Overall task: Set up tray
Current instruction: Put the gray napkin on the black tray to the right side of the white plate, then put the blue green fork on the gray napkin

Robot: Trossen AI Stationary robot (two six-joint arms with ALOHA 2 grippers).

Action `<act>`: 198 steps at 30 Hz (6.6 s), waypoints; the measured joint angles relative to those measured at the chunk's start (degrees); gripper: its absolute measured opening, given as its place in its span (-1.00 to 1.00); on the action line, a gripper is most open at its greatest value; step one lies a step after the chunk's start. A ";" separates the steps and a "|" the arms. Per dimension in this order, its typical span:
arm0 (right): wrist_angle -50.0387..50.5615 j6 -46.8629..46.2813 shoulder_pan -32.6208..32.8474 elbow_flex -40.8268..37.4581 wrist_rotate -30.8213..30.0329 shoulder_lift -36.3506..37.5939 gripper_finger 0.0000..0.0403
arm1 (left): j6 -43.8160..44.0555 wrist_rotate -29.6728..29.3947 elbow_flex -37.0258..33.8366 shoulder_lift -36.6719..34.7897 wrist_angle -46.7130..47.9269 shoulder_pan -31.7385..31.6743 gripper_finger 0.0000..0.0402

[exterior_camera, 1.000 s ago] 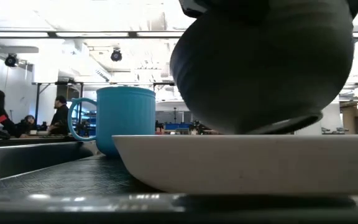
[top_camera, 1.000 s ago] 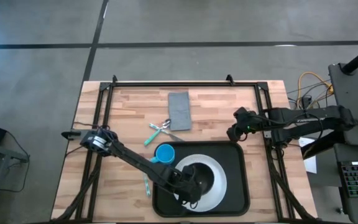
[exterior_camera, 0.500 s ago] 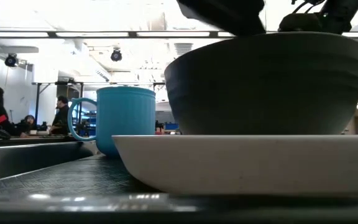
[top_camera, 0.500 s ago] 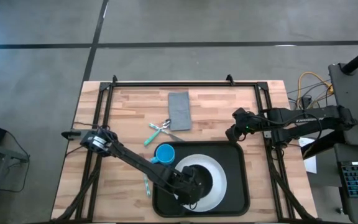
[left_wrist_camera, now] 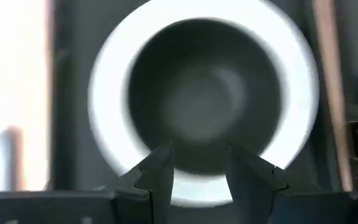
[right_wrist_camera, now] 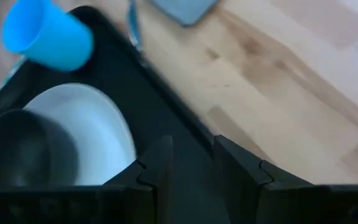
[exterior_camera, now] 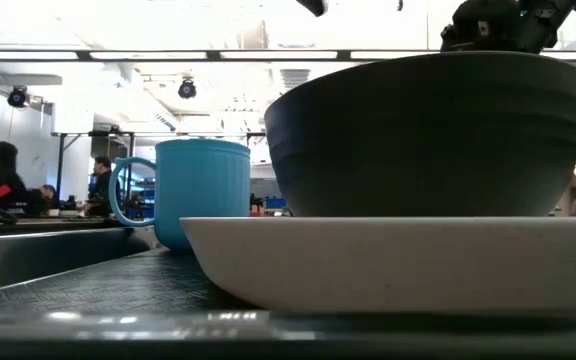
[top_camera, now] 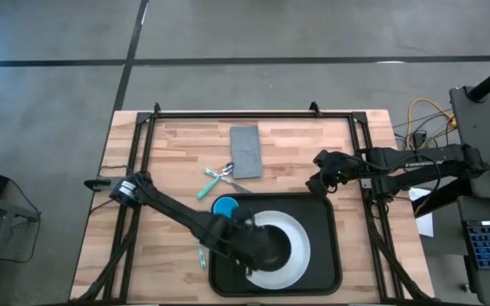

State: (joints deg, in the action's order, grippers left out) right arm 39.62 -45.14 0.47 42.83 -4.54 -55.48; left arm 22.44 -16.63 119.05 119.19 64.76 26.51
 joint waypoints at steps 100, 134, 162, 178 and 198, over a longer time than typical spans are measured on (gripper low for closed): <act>24.80 40.44 -19.12 55.56 7.97 -59.79 -0.95 | 41.27 -17.03 -85.33 -67.22 -42.58 -10.57 -0.39; 4.88 -8.95 2.29 2.91 37.23 -21.70 -0.96 | 33.58 -19.40 -85.35 -67.22 -42.70 -14.89 -0.39; -27.25 -25.28 19.91 -2.38 45.19 -35.91 -0.82 | 29.57 -16.29 -85.42 -67.20 -41.20 -14.98 -0.39; -26.96 -21.95 28.47 -0.09 37.20 -38.95 -0.26 | 33.68 -16.27 -83.01 -67.20 -42.11 -14.98 -0.39; -5.92 -17.42 22.41 -2.34 12.07 -20.85 -0.14 | 35.13 2.26 -82.32 -54.89 -35.61 -22.24 -0.24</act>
State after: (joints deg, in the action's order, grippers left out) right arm 33.70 -62.56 22.88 40.49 7.53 -76.34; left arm 57.57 -14.37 36.73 64.30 29.16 4.27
